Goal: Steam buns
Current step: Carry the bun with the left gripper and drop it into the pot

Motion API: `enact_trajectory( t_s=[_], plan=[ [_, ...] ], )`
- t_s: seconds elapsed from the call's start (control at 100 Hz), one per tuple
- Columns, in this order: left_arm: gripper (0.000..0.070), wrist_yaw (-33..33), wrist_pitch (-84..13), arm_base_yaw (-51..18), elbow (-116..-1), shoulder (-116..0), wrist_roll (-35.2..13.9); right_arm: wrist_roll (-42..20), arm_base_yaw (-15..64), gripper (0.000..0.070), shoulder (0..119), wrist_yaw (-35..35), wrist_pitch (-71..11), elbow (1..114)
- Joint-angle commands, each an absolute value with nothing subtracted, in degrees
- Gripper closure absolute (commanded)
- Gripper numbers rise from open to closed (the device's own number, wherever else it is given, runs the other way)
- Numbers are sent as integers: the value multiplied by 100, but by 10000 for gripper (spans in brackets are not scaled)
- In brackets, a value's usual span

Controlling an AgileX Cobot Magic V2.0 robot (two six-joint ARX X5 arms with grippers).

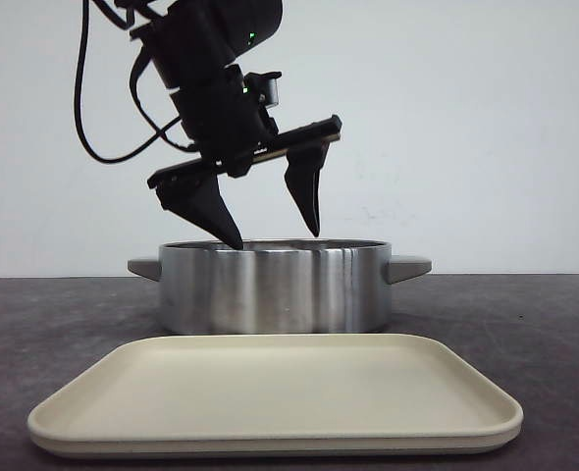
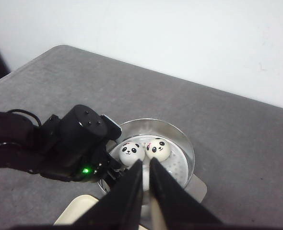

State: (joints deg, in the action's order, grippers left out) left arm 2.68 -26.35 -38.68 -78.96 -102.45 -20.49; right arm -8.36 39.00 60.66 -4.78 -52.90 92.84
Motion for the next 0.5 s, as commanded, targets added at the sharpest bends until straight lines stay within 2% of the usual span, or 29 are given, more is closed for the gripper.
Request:
enact_trajectory(
  t_s=[0.0, 0.09, 0.24, 0.39, 0.49],
  plan=[
    [112, 246, -2714, -3900, -8243, -10333, -2016, -827, 3953, 685, 6147, -502, -5269, 9373],
    [95, 255, -3107, -3900, -8600, -10331, -1986, -825, 3953, 685, 6176, -504, -5282, 9371],
    [127, 386, -3544, -3903, -8956, -10051, -1844, -790, 3953, 685, 6213, -631, -5321, 9360],
    [367, 1083, -3642, -4016, -8954, -9306, -1839, -674, 3953, 685, 6208, -1068, -5317, 9212],
    [437, 1352, -3776, -4071, -8952, -8746, -1782, -666, 3959, 685, 6165, -1081, -5301, 9026]
  ],
)
